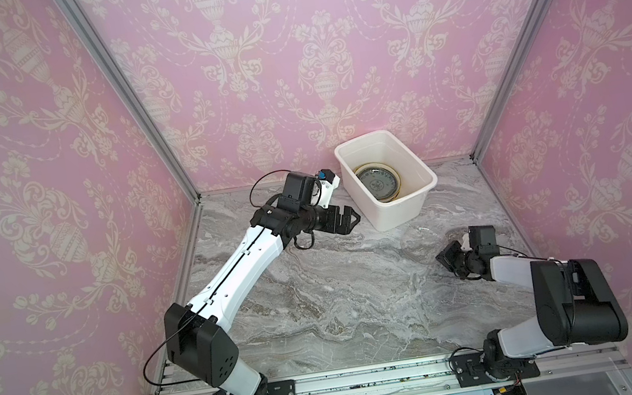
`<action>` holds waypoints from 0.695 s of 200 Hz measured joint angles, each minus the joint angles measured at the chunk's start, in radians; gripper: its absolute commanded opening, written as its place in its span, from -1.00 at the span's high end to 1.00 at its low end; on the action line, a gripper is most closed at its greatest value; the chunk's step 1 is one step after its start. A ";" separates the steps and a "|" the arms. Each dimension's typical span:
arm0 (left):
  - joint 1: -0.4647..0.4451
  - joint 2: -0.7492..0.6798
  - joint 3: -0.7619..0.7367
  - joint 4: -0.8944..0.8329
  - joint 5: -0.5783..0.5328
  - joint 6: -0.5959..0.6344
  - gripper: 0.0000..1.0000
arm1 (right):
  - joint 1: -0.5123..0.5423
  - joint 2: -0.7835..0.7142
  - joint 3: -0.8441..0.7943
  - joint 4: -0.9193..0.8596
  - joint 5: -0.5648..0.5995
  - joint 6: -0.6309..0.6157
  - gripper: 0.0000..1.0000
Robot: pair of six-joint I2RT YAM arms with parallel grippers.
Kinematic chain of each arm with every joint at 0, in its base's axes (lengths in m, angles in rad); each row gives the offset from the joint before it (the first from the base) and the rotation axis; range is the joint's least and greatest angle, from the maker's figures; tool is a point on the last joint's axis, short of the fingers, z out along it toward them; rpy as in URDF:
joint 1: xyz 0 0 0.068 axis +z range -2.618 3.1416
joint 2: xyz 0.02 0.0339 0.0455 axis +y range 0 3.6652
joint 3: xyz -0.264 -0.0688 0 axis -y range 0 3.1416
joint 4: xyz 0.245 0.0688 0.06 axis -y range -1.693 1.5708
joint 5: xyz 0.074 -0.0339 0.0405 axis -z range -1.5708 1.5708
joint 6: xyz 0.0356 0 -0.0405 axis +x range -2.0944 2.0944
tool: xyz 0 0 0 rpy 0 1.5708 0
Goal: Place the plates into the plastic bin on the countertop
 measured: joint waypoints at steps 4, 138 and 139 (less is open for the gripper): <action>0.000 0.003 0.003 -0.002 0.000 0.000 -0.98 | 0.000 0.000 0.000 -0.001 -0.001 -0.001 1.00; 0.036 0.039 0.058 0.226 -0.065 -0.115 -0.99 | 0.000 -0.375 0.288 -0.616 0.153 -0.091 1.00; 0.037 0.039 0.059 0.229 -0.064 -0.116 -0.99 | 0.000 -0.377 0.291 -0.620 0.154 -0.091 1.00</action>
